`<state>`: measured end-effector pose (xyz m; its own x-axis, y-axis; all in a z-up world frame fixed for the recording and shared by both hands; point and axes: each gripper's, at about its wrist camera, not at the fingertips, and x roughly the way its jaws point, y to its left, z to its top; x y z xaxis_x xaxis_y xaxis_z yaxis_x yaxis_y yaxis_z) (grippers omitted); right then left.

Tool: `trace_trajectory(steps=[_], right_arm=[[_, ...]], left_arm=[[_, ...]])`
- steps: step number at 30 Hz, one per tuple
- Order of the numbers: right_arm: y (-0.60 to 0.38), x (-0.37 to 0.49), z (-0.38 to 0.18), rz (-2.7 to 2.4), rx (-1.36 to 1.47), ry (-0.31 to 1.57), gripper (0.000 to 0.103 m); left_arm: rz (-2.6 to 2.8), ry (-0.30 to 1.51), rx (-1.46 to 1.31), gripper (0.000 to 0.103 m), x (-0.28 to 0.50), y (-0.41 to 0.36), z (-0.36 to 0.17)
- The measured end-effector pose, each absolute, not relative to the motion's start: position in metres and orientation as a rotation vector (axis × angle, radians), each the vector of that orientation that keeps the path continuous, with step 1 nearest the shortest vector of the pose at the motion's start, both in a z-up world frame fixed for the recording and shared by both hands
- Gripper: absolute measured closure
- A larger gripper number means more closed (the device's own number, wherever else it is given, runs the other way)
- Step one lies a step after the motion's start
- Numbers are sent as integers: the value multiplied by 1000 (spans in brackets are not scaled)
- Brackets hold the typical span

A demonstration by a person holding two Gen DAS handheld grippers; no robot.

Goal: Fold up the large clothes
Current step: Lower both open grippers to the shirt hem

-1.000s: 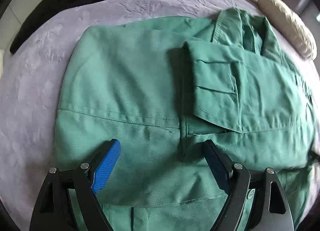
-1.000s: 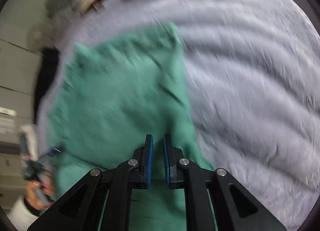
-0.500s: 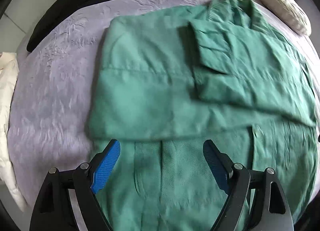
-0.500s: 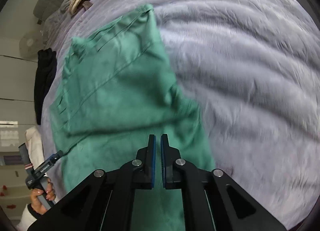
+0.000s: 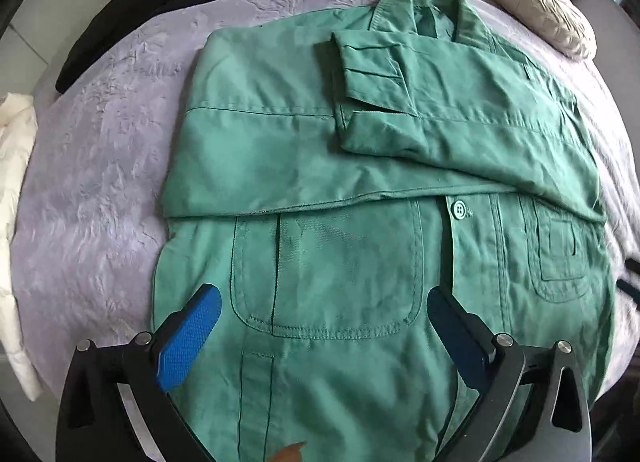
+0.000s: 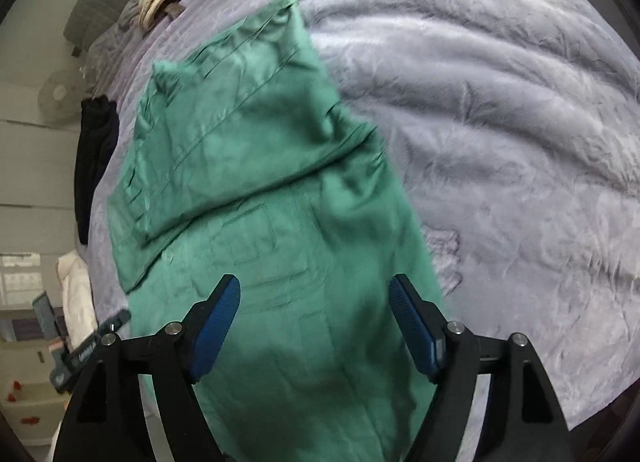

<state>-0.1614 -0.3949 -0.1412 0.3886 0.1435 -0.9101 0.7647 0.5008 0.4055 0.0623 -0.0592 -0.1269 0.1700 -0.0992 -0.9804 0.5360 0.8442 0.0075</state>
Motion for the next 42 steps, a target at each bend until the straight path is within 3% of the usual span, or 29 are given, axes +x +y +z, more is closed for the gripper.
trace_trajectory(steps=[4,6,7,9,16,19,20,21,23,26,29,34,36,42], right_arm=[[-436,-162,-160,-578,1135,1017,28],[-458,-162,-178,-609,1263,945,53],[-464,-161,-185,-618,1299,935,59],[-474,-156,-201,-631,1311,963,86],[-479,-184,-207,-682,1362,1006,93],[-471,-189,-194,-588,1327,1032,87],[-467,-190,-189,-559,1307,1046,78],[-462,-191,-184,-533,1286,1058,54],[-452,-190,-175,-488,1246,1076,31],[-435,-185,-164,-403,1192,1109,31],[-423,-182,-157,-330,1146,1138,19],[-410,-182,-153,-218,1131,1146,13],[-403,-183,-151,-189,1124,1140,0],[-385,-184,-147,-150,1126,1151,0]], left_arm=[[-466,1351,414,0,52,-63,-133],[-464,1355,426,0,50,-69,-137],[-462,1354,433,0,47,-70,-137],[-460,1352,445,0,44,-71,-136],[-448,1358,476,0,35,-74,-133],[-440,1354,482,0,32,-80,-130],[-436,1354,483,0,32,-84,-129],[-431,1355,480,0,28,-85,-127],[-420,1356,468,0,19,-85,-121],[-402,1356,433,0,4,-86,-113],[-373,1354,395,0,-14,-85,-105],[-334,1354,389,0,-29,-77,-99],[-326,1348,401,0,-36,-72,-94],[-344,1326,414,0,-39,-56,-88]])
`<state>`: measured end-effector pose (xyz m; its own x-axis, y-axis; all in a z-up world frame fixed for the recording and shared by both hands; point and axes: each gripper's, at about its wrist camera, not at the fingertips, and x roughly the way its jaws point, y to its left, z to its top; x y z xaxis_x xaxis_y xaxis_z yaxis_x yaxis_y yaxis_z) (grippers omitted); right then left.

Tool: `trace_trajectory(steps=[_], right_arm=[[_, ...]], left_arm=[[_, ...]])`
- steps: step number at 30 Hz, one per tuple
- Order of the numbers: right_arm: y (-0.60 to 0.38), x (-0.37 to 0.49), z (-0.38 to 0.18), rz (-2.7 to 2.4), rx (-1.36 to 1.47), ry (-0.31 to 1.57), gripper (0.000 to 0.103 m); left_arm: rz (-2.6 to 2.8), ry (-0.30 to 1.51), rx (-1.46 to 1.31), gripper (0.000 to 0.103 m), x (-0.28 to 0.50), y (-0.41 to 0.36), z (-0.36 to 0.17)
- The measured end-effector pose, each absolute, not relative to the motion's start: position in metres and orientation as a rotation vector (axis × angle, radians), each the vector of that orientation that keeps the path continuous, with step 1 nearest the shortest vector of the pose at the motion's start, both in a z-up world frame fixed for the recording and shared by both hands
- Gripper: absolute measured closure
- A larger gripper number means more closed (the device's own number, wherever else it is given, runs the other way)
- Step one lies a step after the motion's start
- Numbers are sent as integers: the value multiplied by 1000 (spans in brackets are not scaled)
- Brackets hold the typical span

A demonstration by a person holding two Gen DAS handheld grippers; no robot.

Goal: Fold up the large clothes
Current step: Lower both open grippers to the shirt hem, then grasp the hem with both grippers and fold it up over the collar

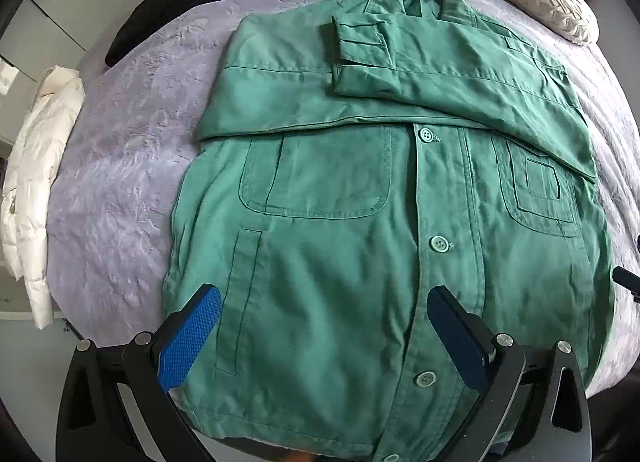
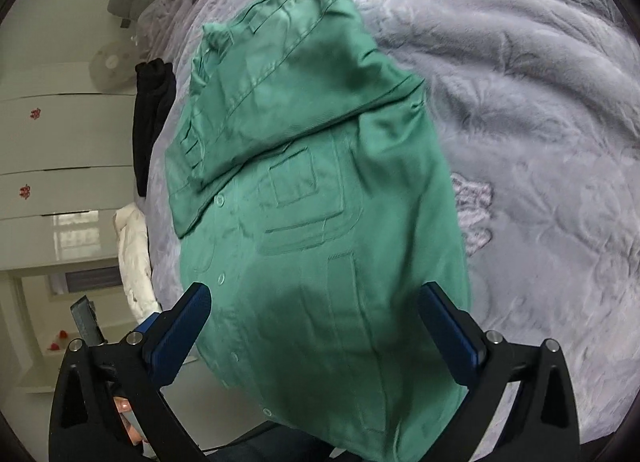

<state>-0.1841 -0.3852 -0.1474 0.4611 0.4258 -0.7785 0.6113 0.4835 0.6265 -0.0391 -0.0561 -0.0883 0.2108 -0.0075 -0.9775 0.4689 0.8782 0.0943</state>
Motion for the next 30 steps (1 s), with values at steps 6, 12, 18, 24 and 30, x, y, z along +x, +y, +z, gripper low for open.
trace_trajectory(steps=[6,12,18,24,30], right_arm=[[-361,-192,-147,-230,1129,1147,0],[-336,-218,-150,-306,1130,1164,0],[-327,-258,-144,-404,1159,1123,0],[-330,-310,-143,-579,1144,1100,0],[-312,-350,-194,-511,1414,1100,0]], left_arm=[[-431,1378,410,0,-40,-38,-107],[-452,1434,419,0,-43,8,-129],[-429,1476,418,0,-33,60,-143],[-436,1589,346,0,-24,105,-169],[-509,1674,287,0,-36,114,-193]])
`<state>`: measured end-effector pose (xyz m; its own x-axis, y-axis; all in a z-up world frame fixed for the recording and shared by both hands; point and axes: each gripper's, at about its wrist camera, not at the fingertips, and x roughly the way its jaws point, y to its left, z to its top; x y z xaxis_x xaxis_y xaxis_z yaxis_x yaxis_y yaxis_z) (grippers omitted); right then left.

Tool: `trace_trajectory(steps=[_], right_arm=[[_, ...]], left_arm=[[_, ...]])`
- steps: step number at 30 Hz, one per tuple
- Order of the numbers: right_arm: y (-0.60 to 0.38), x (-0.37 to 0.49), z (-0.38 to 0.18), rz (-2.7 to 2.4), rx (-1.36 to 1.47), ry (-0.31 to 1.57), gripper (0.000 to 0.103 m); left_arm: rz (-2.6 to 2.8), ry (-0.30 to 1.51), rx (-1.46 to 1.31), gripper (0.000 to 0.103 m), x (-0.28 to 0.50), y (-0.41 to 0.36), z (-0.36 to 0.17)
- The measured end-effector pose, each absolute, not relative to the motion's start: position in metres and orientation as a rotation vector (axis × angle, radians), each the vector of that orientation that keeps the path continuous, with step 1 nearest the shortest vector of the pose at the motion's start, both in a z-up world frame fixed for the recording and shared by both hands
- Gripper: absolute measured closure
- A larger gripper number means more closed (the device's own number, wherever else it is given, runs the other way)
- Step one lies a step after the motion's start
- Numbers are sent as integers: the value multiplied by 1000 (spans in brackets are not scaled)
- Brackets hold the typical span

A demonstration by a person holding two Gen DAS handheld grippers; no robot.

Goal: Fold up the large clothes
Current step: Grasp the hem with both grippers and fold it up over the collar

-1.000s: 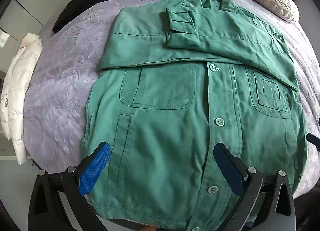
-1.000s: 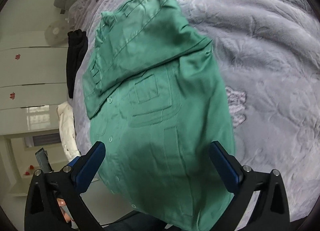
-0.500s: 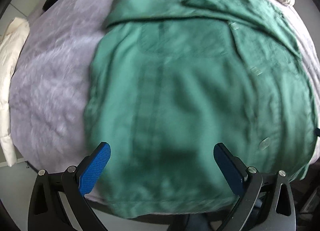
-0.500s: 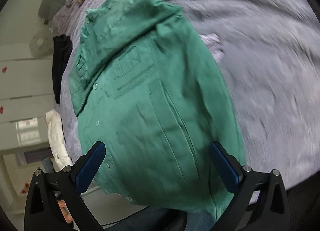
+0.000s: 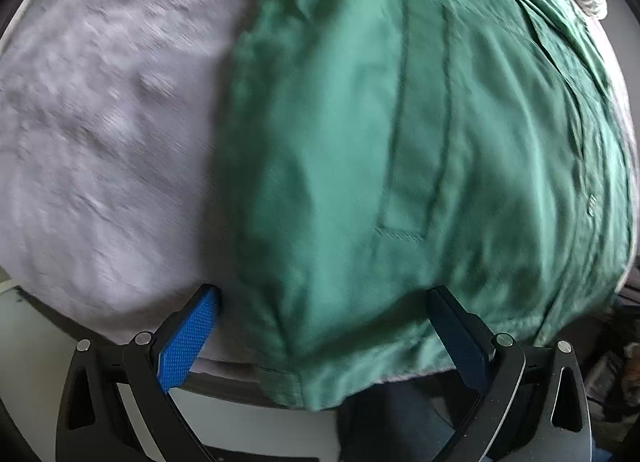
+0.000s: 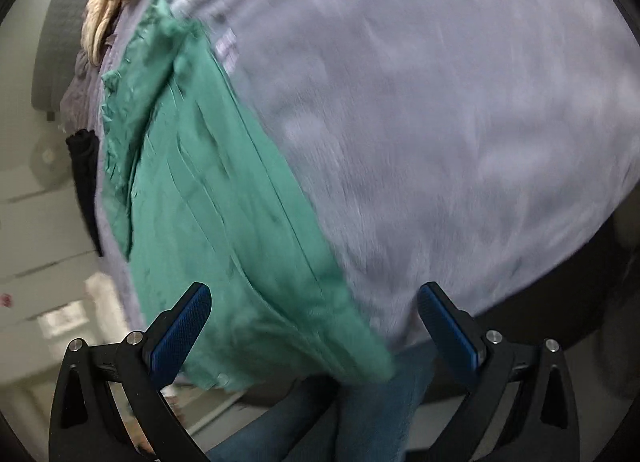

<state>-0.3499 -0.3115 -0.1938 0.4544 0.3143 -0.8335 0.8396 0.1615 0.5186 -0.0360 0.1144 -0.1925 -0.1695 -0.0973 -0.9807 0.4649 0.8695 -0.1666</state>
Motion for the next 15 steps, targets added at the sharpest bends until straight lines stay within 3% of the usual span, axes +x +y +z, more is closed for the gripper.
trace_trajectory(steps=[4,12,15], right_arm=[[-291,-347,-212,-474,1494,1078,0],[-280,-315,-181,-254,1543,858,0],[-276,-308,-179,-249,1544,856,0]], left_arm=[[-547,1682,280,0,-44,108,-199],[-615,1697,320,0,-63,88,-205],[-634,1712,286,0,-65,88,-206]])
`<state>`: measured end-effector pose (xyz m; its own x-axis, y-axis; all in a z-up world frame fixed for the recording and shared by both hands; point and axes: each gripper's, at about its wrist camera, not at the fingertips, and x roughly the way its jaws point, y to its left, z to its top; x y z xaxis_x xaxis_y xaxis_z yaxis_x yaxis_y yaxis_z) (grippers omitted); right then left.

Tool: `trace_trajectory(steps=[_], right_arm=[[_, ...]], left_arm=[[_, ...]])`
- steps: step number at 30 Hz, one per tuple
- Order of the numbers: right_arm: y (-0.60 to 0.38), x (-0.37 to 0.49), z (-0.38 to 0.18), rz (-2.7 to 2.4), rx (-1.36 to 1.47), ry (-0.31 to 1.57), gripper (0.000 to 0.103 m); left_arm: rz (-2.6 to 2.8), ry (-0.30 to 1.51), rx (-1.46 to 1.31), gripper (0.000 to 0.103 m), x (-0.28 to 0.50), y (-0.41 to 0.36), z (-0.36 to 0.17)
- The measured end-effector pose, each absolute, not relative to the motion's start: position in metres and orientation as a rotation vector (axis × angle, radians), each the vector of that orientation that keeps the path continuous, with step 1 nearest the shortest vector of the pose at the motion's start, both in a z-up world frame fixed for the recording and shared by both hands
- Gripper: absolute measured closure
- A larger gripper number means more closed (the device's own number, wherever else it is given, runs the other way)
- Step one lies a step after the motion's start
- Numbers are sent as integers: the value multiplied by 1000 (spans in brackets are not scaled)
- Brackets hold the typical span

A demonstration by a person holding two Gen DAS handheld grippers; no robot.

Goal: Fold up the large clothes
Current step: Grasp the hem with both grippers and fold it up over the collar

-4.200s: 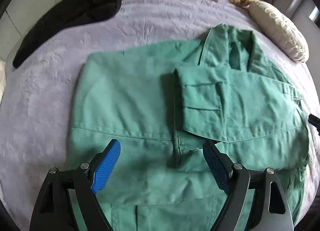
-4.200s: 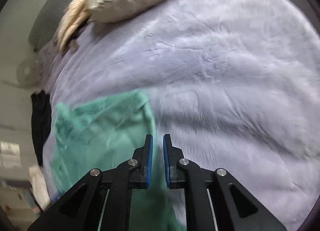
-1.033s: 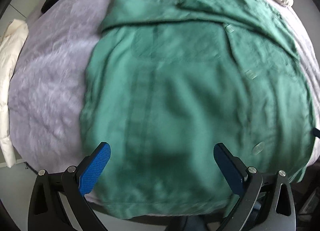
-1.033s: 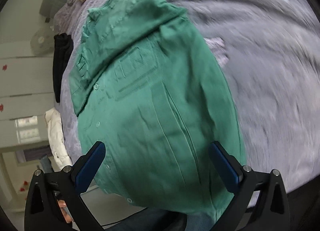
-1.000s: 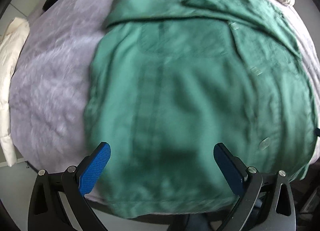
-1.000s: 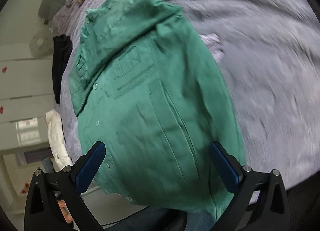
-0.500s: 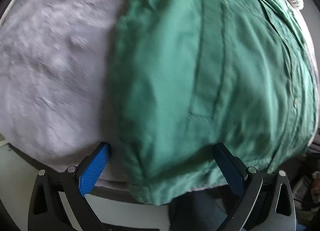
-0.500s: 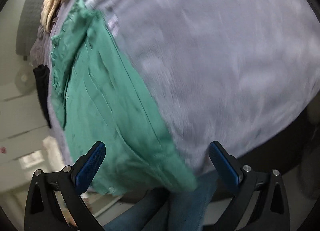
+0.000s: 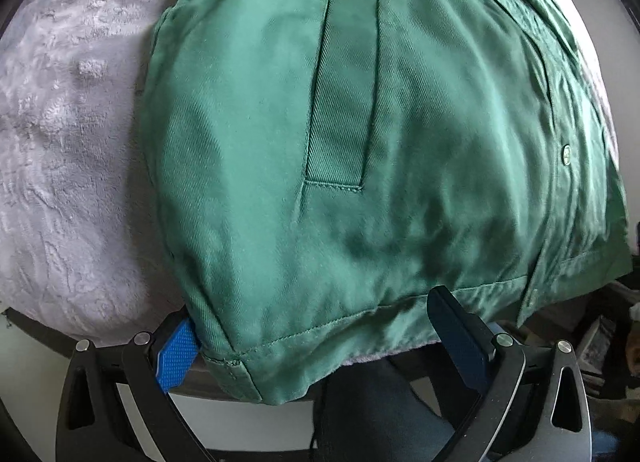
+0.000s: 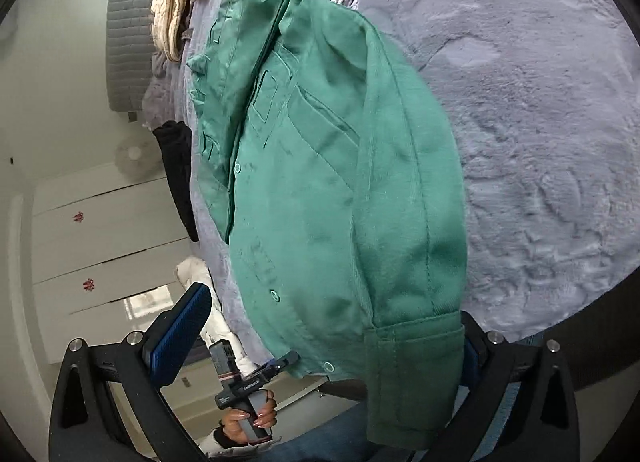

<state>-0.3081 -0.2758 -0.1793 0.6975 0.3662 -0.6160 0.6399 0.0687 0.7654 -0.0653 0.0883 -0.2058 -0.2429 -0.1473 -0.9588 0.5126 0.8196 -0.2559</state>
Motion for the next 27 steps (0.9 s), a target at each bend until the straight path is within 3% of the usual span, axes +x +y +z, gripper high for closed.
trace_trajectory(steps=[5,7,8,9,11,12,14,22,27], right_arm=[[-266,-302,-193,-304,1547,961,0],[-265,-303,-200,-322,1550,1015,6],[-264,-300,-203,-327,1550,1043,26],[-262,-296,-205,-339,1531,1099,61],[-263,-291,-208,-338,1514,1161,87],[-264,-290,-208,-308,1534,1142,88],[-268,-281,-198,-221,1551,1084,90],[-317,-210,-122,97,1531,817,91],[-371,-144,-106,194,1455,787,91]], left_arm=[[-635,1732,217,0,-66,105,-208],[-626,1733,221,5,-68,105,-209],[-616,1722,240,9,-69,103,-209],[-609,1712,271,25,-69,103,-208],[-635,1707,290,55,-56,113,-204],[-656,1712,266,74,-53,113,-200],[-690,1735,176,79,-44,114,-187],[-725,1565,-188,80,19,95,-110],[-672,1394,-300,80,87,60,-80]])
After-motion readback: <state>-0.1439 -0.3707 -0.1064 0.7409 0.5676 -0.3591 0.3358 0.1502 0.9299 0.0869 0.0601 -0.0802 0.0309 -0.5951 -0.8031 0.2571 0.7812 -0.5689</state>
